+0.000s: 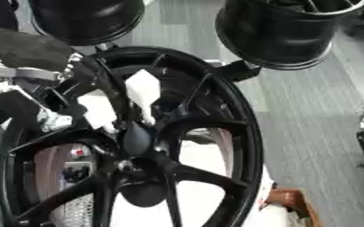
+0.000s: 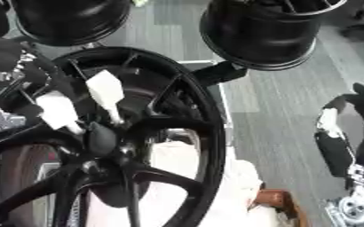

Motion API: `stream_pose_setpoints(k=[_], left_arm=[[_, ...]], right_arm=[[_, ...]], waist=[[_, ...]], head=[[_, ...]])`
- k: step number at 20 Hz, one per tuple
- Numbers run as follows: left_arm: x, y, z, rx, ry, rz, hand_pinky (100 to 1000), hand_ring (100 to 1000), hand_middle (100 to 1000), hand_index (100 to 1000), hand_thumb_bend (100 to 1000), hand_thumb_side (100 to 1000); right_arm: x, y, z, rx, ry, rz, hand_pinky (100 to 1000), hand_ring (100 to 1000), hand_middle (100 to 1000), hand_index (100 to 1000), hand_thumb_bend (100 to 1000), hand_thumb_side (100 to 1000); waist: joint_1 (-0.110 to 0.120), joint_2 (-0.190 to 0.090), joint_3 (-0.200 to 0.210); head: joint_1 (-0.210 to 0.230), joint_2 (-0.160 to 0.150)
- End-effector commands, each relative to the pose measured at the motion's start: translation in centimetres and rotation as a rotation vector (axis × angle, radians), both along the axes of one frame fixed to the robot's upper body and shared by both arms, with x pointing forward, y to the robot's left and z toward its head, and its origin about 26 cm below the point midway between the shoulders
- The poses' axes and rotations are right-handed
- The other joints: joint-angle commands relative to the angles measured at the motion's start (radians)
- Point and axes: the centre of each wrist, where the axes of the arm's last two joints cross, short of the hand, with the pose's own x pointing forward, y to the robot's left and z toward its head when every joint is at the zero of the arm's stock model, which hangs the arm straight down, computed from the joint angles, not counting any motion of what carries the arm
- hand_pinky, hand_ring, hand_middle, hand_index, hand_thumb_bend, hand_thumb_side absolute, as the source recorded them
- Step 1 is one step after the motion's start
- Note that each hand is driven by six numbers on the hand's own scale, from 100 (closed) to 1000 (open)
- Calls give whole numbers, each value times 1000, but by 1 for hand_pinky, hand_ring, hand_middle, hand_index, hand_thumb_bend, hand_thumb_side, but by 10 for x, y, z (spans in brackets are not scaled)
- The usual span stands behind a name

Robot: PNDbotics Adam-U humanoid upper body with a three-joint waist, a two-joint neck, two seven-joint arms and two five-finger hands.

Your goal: Pull the pin out of the wheel hub.

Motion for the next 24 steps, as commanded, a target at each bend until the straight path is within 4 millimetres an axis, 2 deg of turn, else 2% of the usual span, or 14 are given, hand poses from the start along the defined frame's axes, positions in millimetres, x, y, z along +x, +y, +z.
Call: stream_pose_setpoints(k=[1,3,4,5,7,8,9,10,11,16,19,21,22,24], left_arm=[[-2,7,11,212,-24,-105,865,850,788,901,272,331],[-2,7,10,213,-25,-106,865,850,788,901,272,331],[-3,7,13,212,-34,-107,874,863,798,908,222,733],[-4,7,15,213,-46,-107,874,864,799,907,228,785],[-5,6,18,215,-62,-108,872,864,797,902,257,821],[-6,6,20,216,-71,-111,870,863,796,901,257,816],[-8,6,22,217,-82,-115,867,864,793,898,277,750],[-9,6,25,218,-92,-119,867,864,793,898,279,735],[-11,6,27,218,-103,-123,868,866,791,892,312,647],[-21,5,44,222,-169,-177,854,857,773,857,302,573],[-25,2,56,219,-212,-222,863,869,790,858,371,470],[-28,1,59,219,-226,-260,871,868,789,845,320,377],[-29,0,60,217,-228,-287,870,865,793,847,290,363],[-35,0,63,211,-239,-335,869,868,811,859,304,369]], right_arm=[[0,0,5,-8,-14,8,857,762,609,776,100,344],[0,0,5,-8,-14,8,857,762,609,776,100,344],[0,0,4,-7,-13,8,858,759,606,775,100,345],[-1,0,4,-6,-12,9,858,759,605,775,100,346],[-1,0,4,-5,-11,9,858,758,604,775,100,348],[-1,0,4,-5,-10,10,858,758,604,775,100,348],[-1,0,4,-4,-9,10,858,757,603,775,100,351],[-1,1,4,-4,-9,11,858,757,603,775,100,351],[-1,1,4,-4,-8,11,858,757,603,775,100,351],[-1,0,4,-8,-11,10,858,756,601,775,100,353],[0,1,4,-10,-11,13,859,756,601,775,100,356],[0,2,5,-12,-15,15,859,756,600,776,100,349],[1,3,5,-11,-16,15,859,756,600,776,100,362],[1,3,5,-11,-20,14,859,756,600,776,100,364]], waist=[[2,-14,-1],[2,-14,-1],[1,-14,-1],[1,-14,0],[1,-14,0],[1,-13,0],[1,-13,0],[1,-13,0],[1,-13,0],[5,-9,0],[9,-4,-1],[14,4,-5],[16,10,-8],[21,20,-13]], head=[[0,-11],[0,-11],[0,-11],[-1,-12],[-1,-11],[-2,-11],[-2,-10],[-2,-10],[-3,-11],[-6,-14],[-6,-21],[-3,-29],[-1,-34],[1,-40]])
